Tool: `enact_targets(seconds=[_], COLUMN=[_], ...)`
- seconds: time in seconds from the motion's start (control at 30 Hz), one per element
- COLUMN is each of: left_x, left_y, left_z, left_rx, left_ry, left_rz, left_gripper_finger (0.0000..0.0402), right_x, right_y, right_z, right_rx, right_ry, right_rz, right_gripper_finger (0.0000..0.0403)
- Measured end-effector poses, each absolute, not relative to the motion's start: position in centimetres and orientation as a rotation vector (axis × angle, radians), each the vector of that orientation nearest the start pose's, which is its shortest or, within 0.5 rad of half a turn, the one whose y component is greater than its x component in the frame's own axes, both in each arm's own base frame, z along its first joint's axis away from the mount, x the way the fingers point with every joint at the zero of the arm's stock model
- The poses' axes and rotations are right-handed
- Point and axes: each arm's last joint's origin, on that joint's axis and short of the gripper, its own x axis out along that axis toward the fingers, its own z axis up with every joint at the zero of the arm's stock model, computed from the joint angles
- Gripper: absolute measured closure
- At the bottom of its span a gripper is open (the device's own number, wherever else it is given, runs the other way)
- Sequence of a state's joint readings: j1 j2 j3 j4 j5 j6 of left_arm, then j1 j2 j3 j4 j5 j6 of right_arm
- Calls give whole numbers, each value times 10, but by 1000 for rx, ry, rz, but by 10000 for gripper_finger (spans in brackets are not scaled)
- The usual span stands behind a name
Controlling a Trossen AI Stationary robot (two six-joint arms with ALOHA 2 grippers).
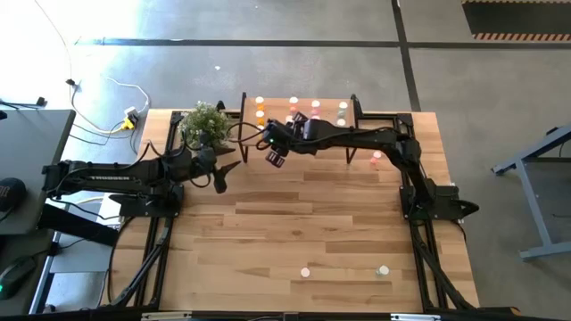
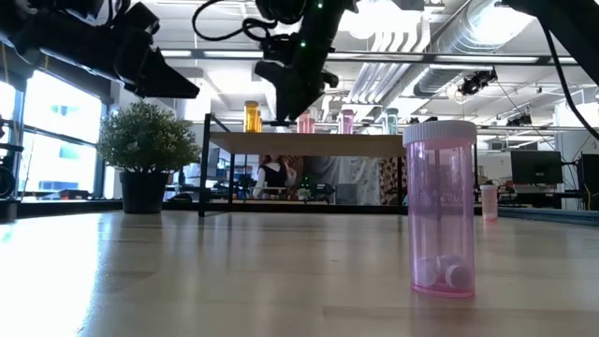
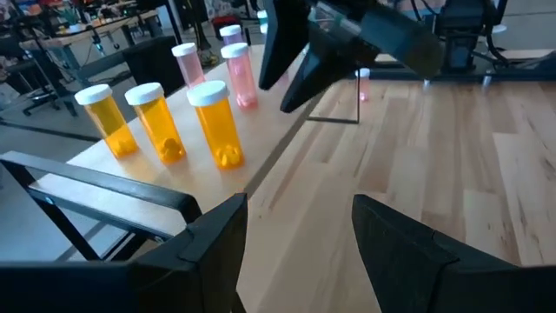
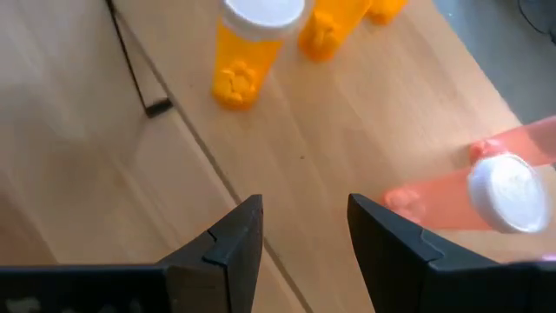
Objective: Pick and place medicine bottles onto shelf by color
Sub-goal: Adjust the orange pill bottles on the shelf
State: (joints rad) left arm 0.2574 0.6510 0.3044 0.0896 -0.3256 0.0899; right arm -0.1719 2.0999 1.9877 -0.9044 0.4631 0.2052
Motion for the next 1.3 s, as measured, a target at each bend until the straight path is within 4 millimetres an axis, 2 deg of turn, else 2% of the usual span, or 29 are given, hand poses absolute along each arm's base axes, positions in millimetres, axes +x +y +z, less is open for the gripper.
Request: enact_targets(seconds=[0.17,0.3,0.43,0.57,0.77,0.93,1.3], left_x=[146,146,147,147,147,147,147], left_y=[46,45,45,46,46,46,46], left_z=[213,213,214,214,215,215,215], left_rx=[104,115,115,114,114,114,115], left_ry=[285,284,271,267,262,262,263], left_rz=[555,549,549,550,551,551,551], left_gripper_finger=[202,202,202,202,202,202,202], right_x=[446,446,450,455,462,461,459], right_y=[-86,-72,-58,-53,-66,-80,-96], right_z=[270,267,269,273,279,280,280], right_rx=[81,94,109,110,162,191,216], right_ry=[926,877,784,693,631,611,615], right_rz=[-727,-839,-922,-962,-893,-902,-908], right_gripper_finger=[242,242,242,242,242,242,242])
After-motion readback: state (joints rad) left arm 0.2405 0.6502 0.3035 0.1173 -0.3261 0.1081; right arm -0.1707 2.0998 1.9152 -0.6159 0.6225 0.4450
